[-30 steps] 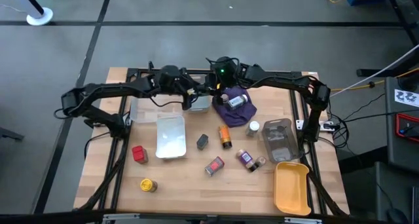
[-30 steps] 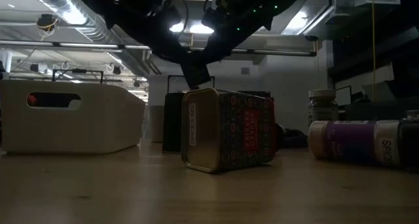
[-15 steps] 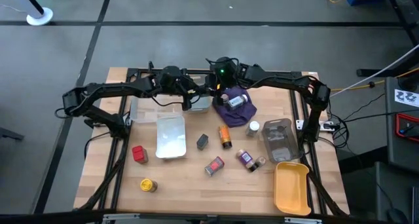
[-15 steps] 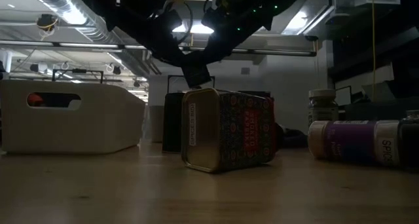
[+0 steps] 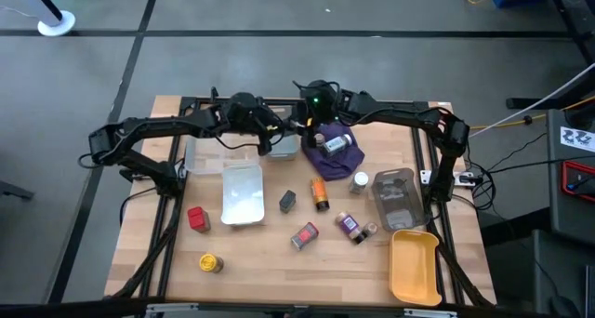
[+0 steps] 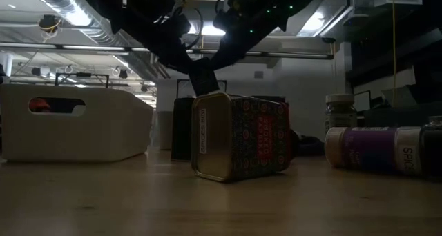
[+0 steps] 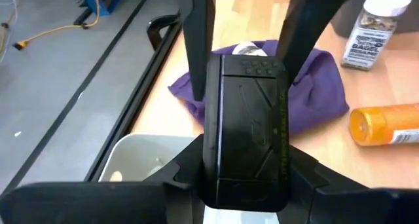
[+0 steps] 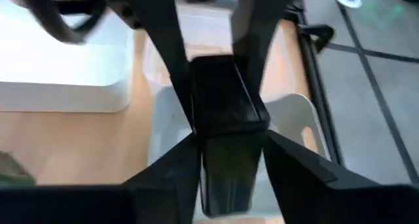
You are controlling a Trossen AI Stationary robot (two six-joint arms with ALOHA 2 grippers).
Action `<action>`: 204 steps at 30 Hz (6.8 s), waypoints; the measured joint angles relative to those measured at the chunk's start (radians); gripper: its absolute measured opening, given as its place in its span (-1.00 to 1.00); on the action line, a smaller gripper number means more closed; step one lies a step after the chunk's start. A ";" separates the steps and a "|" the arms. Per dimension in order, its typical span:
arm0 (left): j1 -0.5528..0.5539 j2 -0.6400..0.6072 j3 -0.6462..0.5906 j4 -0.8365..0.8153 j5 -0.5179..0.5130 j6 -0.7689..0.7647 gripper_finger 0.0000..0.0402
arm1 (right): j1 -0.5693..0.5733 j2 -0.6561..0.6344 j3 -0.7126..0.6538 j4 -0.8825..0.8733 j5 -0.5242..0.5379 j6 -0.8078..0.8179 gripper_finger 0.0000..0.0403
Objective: Sort spices by type
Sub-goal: Put the top right black seasoning can into the gray bin, then put the black seasoning can into the gray bin
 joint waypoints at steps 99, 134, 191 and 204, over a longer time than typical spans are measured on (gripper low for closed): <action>-0.612 0.146 0.048 -0.094 -0.279 -0.828 0.08 | -0.060 -0.410 0.000 -0.519 0.293 0.045 0.21; -0.633 0.328 0.049 -0.093 -0.266 -0.917 0.08 | -0.060 -0.409 -0.001 -0.541 0.240 0.045 0.21; -0.058 0.203 0.049 -0.217 -0.240 -0.404 -0.44 | -0.060 -0.409 -0.001 -0.540 0.241 0.117 0.21; -0.058 0.290 0.050 -0.211 -0.241 -0.415 -0.38 | -0.060 -0.409 -0.001 -0.540 0.241 0.117 0.21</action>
